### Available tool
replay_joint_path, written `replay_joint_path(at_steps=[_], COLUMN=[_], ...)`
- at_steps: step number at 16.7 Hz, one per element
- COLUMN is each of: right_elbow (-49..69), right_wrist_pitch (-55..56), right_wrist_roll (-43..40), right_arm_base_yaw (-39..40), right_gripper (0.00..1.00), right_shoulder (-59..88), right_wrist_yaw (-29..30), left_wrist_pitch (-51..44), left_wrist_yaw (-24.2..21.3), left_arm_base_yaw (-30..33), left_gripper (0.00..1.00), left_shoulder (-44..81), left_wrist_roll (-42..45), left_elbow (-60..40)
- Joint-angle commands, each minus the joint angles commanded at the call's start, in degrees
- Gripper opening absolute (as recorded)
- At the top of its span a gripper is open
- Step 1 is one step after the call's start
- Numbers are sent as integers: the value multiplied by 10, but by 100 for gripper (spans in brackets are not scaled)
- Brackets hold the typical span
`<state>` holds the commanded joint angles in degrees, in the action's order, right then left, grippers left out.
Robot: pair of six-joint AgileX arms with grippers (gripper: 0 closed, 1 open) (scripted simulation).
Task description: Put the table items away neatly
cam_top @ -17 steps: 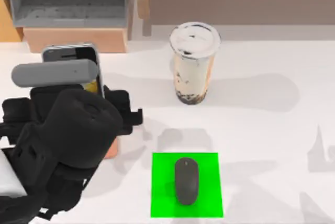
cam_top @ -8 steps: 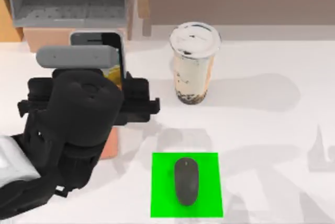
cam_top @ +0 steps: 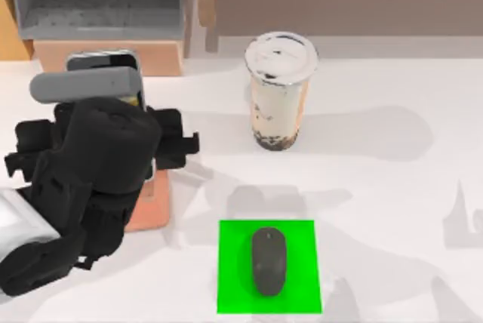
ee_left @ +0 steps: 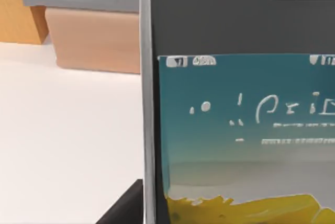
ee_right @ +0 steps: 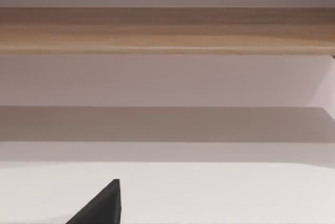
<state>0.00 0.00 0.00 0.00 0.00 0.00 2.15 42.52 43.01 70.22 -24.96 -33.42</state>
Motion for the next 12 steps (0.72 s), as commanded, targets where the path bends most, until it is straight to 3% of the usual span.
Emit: replay_joint_path(at_steps=[12], right_elbow=[0], right_wrist_pitch=[0], right_wrist_roll=[0], right_arm_base_yaw=[0], right_gripper=[100], right_shoulder=[0], right_wrist_yaw=[0], left_wrist_pitch=[0], left_wrist_yaw=[0], left_arm_base_yaw=[0], left_gripper=[90], left_shoulder=[0], left_wrist_roll=[0], left_elbow=[0])
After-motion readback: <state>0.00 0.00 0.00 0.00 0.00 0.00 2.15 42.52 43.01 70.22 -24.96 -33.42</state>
